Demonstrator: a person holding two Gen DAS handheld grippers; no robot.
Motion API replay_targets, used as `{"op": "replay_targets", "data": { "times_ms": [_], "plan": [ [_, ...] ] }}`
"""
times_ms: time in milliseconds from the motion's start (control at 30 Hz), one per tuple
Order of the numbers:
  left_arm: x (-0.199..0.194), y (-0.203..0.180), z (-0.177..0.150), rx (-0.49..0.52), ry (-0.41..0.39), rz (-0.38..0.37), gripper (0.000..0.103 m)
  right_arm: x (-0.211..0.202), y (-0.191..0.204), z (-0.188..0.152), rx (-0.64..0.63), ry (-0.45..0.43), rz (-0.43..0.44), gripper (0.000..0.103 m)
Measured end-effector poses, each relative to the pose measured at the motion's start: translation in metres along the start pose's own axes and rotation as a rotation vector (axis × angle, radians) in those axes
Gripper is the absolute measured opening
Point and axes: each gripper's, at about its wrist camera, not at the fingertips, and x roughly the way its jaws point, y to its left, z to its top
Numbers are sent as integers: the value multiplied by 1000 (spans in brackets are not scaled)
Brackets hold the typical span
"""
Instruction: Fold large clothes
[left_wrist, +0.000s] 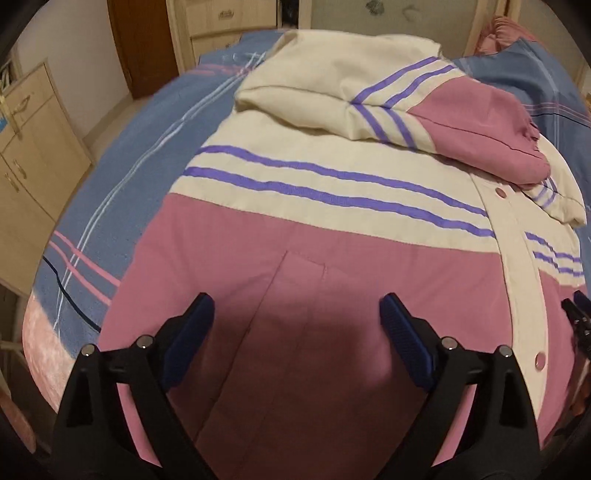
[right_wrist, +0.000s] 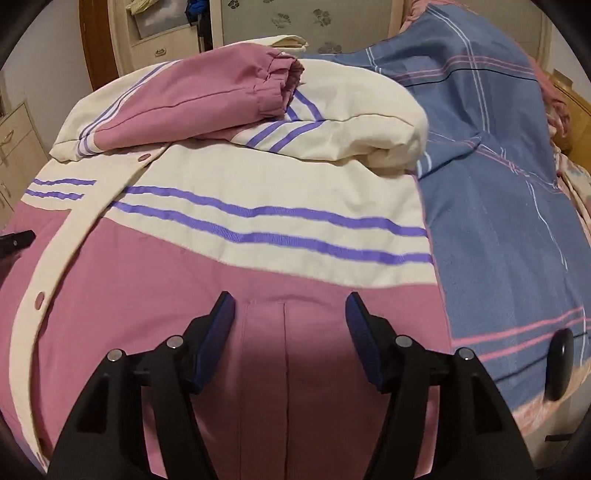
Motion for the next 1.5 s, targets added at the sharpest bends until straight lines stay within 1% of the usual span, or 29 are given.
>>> {"op": "replay_targets", "data": {
  "times_ms": [33,100,133,167,200,267,300,367,400,433,500,533,600,633,667,700,733,800,833,867,933,1000,1100,1167,1233,1333,1367,1433,1500],
  "plan": [
    [-9,-1,-4,3,1,6,93,-10,-1,-1,18,-2,13,62],
    [-24,0,-13,-6,-14,-41,93,-34,-4,-11,37,-43,91,64],
    [-24,2,-19,-14,-2,-55,93,-34,-3,-15,25,-31,83,66],
    [-17,2,-23,-10,17,-51,94,-24,-1,-22,-4,17,46,69],
    [-9,0,-27,10,19,-40,96,-12,2,-28,-25,43,32,71],
    [-12,-3,-33,25,-3,-7,96,-14,4,-35,-21,11,23,72],
    [-19,-3,-34,20,-4,-1,95,-20,6,-36,-19,20,23,73],
    [-40,0,-42,0,-8,-24,95,-36,1,-39,-3,23,80,73],
    [-49,5,-45,-12,-19,-41,95,-45,-3,-45,5,17,97,73],
    [-60,14,-53,-29,-30,-54,95,-49,-6,-49,8,16,91,73],
    [-72,34,-69,-63,-32,-40,96,-62,-22,-64,33,8,55,73],
    [-76,47,-78,-89,-31,-20,96,-69,-29,-73,59,-12,62,73],
    [-72,68,-89,-111,-11,1,96,-79,-43,-85,108,-49,118,74],
    [-64,80,-96,-119,23,26,96,-75,-47,-92,132,-26,153,75],
    [-50,87,-105,-128,76,71,99,-64,-47,-97,134,43,152,77],
    [-45,90,-108,-137,82,72,100,-47,-45,-103,118,127,117,77],
    [-49,91,-111,-145,64,66,100,-41,-43,-108,102,144,80,77],
    [-66,88,-109,-142,41,83,99,-55,-41,-106,106,98,90,77],
    [-76,87,-107,-152,14,75,99,-66,-43,-102,116,59,127,77],
    [-89,86,-101,-170,-32,40,99,-74,-44,-95,124,29,153,77],
    [-105,81,-86,-194,-81,-26,99,-88,-45,-76,123,-16,172,77],
    [-115,66,-66,-199,-127,-86,99,-98,-44,-46,111,-60,201,77],
    [-111,32,-35,-174,-138,-154,99,-101,-44,3,120,-109,284,77],
    [-104,11,-17,-153,-137,-191,99,-96,-43,45,134,-116,344,81],
    [-90,-13,0,-118,-125,-215,99,-85,-40,88,133,-133,388,82],
    [-62,-44,23,-76,-88,-218,99,-57,-25,162,103,-156,348,86],
    [-55,-50,29,-81,-71,-216,99,-46,-20,182,97,-152,365,87],
    [-39,-54,39,-103,-62,-235,99,-14,-16,227,128,-114,428,90],
    [-27,-56,43,-113,-57,-261,99,26,-10,275,186,-51,471,96]
  ]
}}
